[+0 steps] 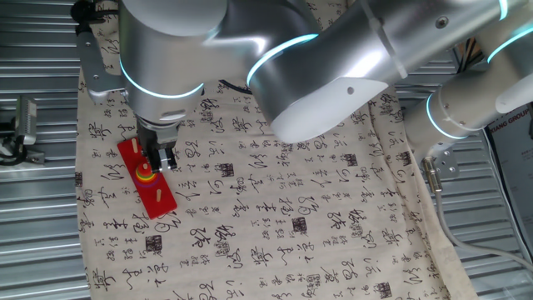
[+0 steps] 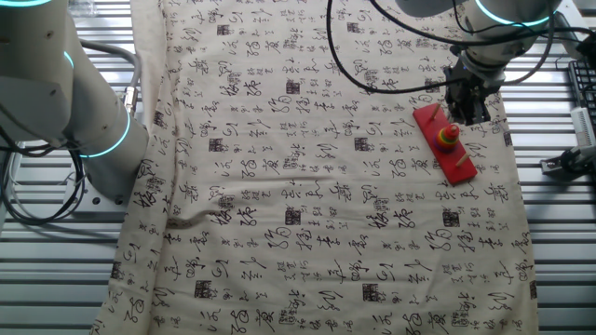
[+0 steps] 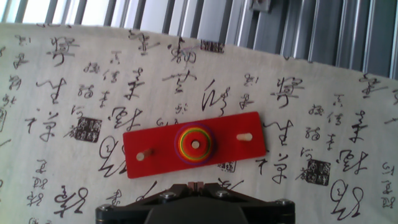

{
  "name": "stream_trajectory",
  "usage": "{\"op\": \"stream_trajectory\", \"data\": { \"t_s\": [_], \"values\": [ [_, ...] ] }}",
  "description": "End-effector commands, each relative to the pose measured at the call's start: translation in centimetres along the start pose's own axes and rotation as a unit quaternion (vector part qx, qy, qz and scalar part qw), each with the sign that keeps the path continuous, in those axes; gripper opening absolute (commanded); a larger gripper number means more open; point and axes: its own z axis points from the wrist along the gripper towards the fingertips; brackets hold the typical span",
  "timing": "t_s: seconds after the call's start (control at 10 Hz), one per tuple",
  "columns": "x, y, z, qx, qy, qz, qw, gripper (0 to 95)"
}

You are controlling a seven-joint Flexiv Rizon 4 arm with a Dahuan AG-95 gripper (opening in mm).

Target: Take out one Hanoi block and throw it aside

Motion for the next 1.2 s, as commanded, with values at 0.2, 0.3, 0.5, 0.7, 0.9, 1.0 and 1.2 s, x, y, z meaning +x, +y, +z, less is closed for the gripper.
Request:
{"op": "stream_trajectory", "data": {
  "t_s": [0.2, 0.3, 0.5, 0.7, 0.9, 1.0, 1.2],
  "values": [
    [0.05, 0.03, -0.02, -0.001, 0.0, -0.002, 1.0, 0.0],
    [0.05, 0.03, -0.01, -0.002, 0.0, -0.002, 1.0, 0.0],
    [0.05, 0.03, 0.0, -0.002, -0.001, -0.005, 1.0, 19.0],
    [0.05, 0.03, 0.02, -0.004, -0.002, -0.006, 1.0, 19.0],
    [0.05, 0.02, 0.11, -0.004, -0.004, -0.006, 1.0, 19.0],
    [0.04, 0.01, 0.2, -0.005, -0.005, -0.007, 0.9999, 19.0],
    [0.04, 0.0, 0.34, -0.005, -0.006, -0.007, 0.9999, 19.0]
  ]
}}
